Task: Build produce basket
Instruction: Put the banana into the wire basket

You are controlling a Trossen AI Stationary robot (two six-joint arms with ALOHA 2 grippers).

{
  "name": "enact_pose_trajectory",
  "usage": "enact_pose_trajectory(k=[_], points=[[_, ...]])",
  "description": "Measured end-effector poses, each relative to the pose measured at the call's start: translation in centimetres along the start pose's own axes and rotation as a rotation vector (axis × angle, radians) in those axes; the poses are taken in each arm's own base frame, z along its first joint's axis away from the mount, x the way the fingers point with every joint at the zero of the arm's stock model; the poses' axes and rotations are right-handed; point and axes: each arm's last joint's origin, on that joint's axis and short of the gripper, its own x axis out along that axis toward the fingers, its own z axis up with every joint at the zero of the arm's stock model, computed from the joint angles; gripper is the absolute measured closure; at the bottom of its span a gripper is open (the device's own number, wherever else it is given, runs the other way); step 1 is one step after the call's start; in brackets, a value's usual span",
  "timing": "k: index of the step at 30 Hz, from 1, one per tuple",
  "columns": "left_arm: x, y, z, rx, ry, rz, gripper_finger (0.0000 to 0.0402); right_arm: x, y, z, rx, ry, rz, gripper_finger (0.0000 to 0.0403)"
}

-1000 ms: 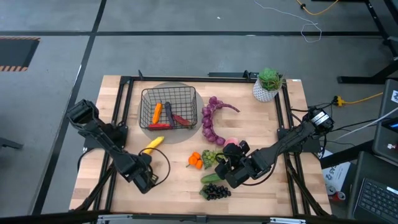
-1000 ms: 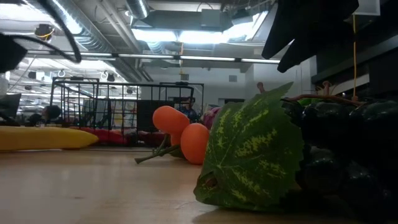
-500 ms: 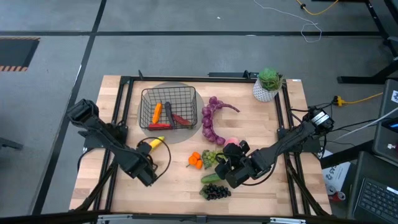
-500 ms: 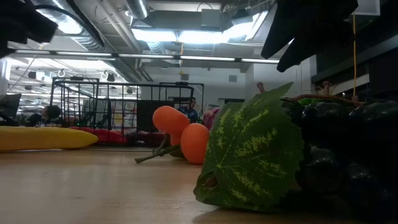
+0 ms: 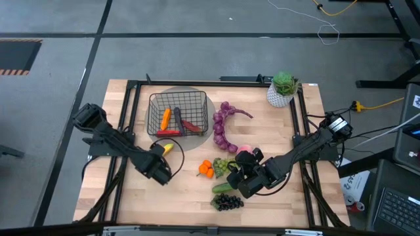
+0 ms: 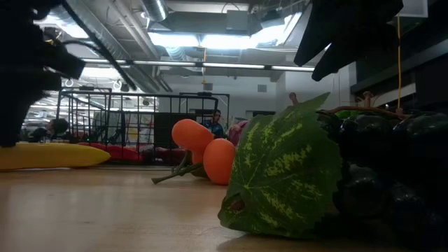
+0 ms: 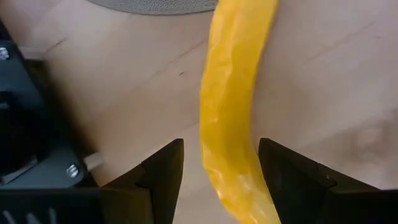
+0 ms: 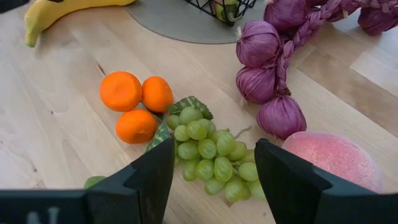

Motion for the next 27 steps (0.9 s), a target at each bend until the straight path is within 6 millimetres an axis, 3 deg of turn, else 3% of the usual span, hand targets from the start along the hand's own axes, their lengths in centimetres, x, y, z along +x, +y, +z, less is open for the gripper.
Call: enact_pose_trajectory(k=[12, 23, 27], points=[[3.2, 0.1, -0.7, -0.03, 0.061, -0.116, 0.0198, 0.0, 0.0, 0.0, 0.0, 0.0, 0.0, 0.0182], [2.9, -0.6, -2.0, 0.004, 0.017, -0.22, 0.0201, 0.0, 0.0, 0.0, 0.0, 0.0, 0.0, 0.0182], [2.8, -0.8, -2.5, 0.02, 0.004, -0.25, 0.0235, 0.0, 0.0, 0.0, 0.0, 0.0, 0.0, 0.0182]])
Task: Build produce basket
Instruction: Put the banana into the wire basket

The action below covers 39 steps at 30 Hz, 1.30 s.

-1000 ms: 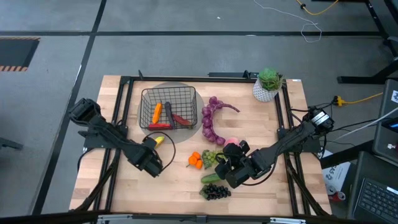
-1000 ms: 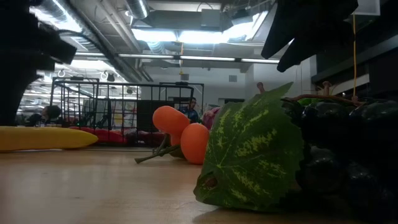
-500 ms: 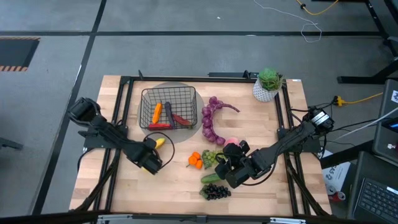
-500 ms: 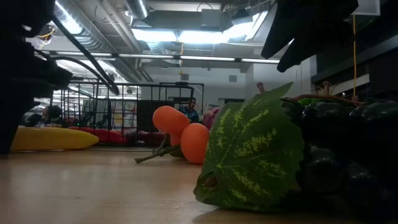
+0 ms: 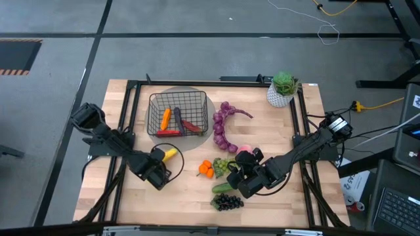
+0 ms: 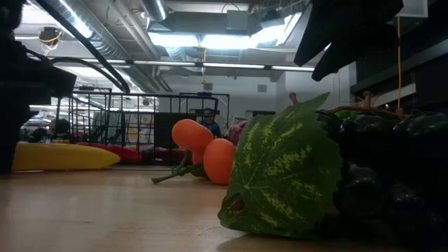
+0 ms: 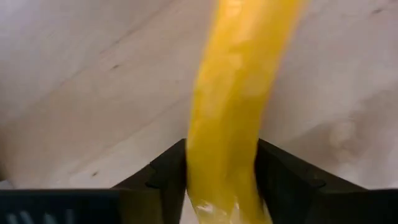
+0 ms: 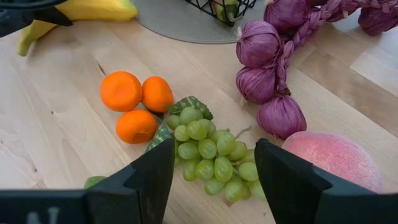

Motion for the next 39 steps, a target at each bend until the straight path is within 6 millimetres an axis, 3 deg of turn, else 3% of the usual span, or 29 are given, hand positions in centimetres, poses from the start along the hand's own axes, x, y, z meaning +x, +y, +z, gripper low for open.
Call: enact_pose_trajectory(k=[4, 9, 16, 23, 28, 32, 39], points=[[-0.1, -0.1, -0.2, -0.009, -0.004, -0.018, 0.0292, 0.0, 0.0, 0.0, 0.0, 0.0, 0.0, 0.0182], [-1.0, -1.6, -0.2, -0.007, 0.019, -0.078, 0.0296, 0.0, 0.0, 0.0, 0.0, 0.0, 0.0, 0.0182], [-5.3, -5.5, 1.1, 0.198, -0.079, -0.244, 0.0296, 0.0, 0.0, 0.0, 0.0, -0.005, -0.002, 0.0182], [-10.5, -8.7, 4.2, 0.432, -0.346, -0.33, 0.0296, 0.0, 0.0, 0.1, 0.001, -0.024, -0.006, 0.0182], [-13.5, -8.6, 6.6, 0.515, -0.498, -0.188, 0.0296, 0.0, 0.0, 0.1, 0.002, -0.024, -0.004, 0.0182], [-14.8, -7.3, 8.6, 0.533, -0.631, 0.032, 0.0296, 0.0, 0.0, 0.1, 0.002, -0.025, -0.004, 0.0182], [-14.9, -4.3, 12.1, 0.558, -0.744, 0.411, 0.0296, 0.0, 0.0, 0.1, -0.045, -0.027, -0.005, 0.0182]])
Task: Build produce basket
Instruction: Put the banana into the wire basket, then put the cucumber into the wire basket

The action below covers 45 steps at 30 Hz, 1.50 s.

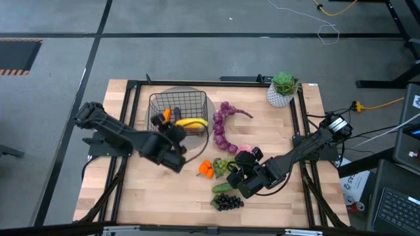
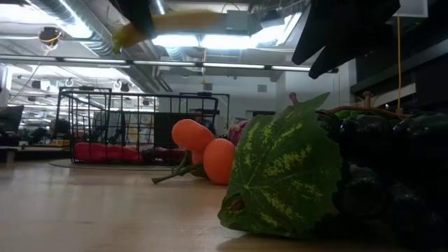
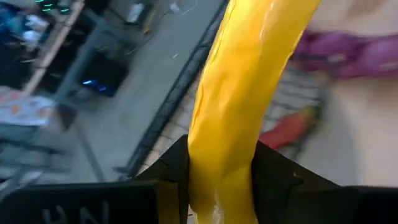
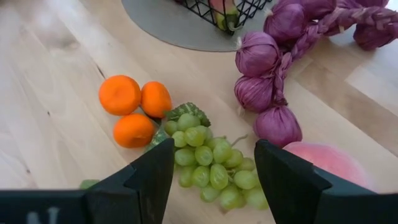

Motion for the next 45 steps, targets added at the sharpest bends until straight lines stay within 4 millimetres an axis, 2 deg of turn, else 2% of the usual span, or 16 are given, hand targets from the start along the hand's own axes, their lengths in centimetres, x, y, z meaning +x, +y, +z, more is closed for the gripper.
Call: enact_pose_trajectory(k=[9, 12, 17, 23, 32, 45], points=[[4.9, 3.2, 1.1, -0.028, 0.145, 0.164, 0.0295, 0.0, 0.0, 0.0, -0.004, -0.001, -0.001, 0.0182], [6.6, 4.1, 1.1, -0.025, 0.194, 0.212, 0.0277, 0.0, 0.0, 0.0, -0.004, 0.0, 0.0, 0.0182], [8.9, 5.0, 0.1, -0.026, 0.273, 0.274, 0.025, 0.0, 0.0, 0.0, -0.005, 0.0, 0.0, 0.0182], [11.0, 5.0, -1.7, -0.039, 0.377, 0.279, 0.0226, 0.0, 0.0, 0.0, -0.004, 0.0, 0.0, 0.0182], [11.6, 4.8, -3.1, -0.072, 0.403, 0.308, 0.0177, 0.0, 0.1, 0.0, 0.006, -0.001, 0.007, 0.0182], [9.5, 2.8, -3.1, -0.036, 0.325, 0.238, 0.0174, 0.0, 0.5, 0.2, 0.042, -0.013, 0.044, 0.0182]])
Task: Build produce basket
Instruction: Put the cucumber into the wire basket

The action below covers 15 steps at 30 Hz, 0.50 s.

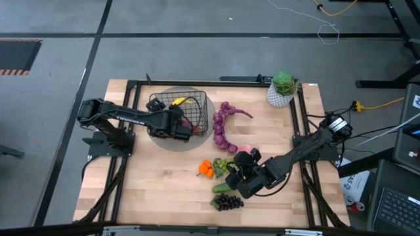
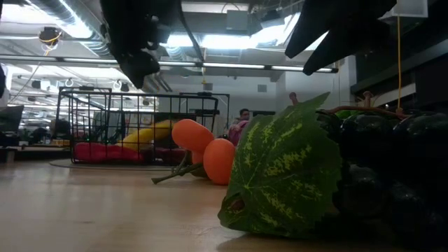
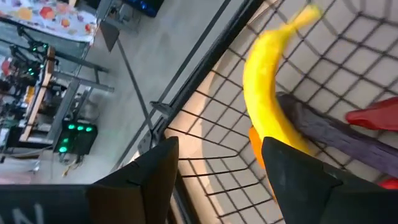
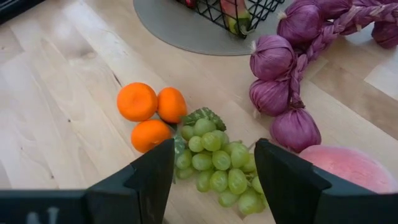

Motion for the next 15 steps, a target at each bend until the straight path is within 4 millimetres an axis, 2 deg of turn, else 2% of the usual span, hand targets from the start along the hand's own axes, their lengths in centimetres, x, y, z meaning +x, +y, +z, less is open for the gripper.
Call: enact_pose_trajectory(k=[6, 15], points=[[-2.3, -1.1, -1.3, 0.041, -0.012, -0.098, 0.0177, 0.0, 0.0, 0.0, 0.001, 0.0, 0.0, 0.0182], [-5.8, -2.6, -4.0, 0.015, 0.077, -0.294, 0.0177, 0.0, 0.2, 0.1, 0.019, -0.008, 0.02, 0.0182]])
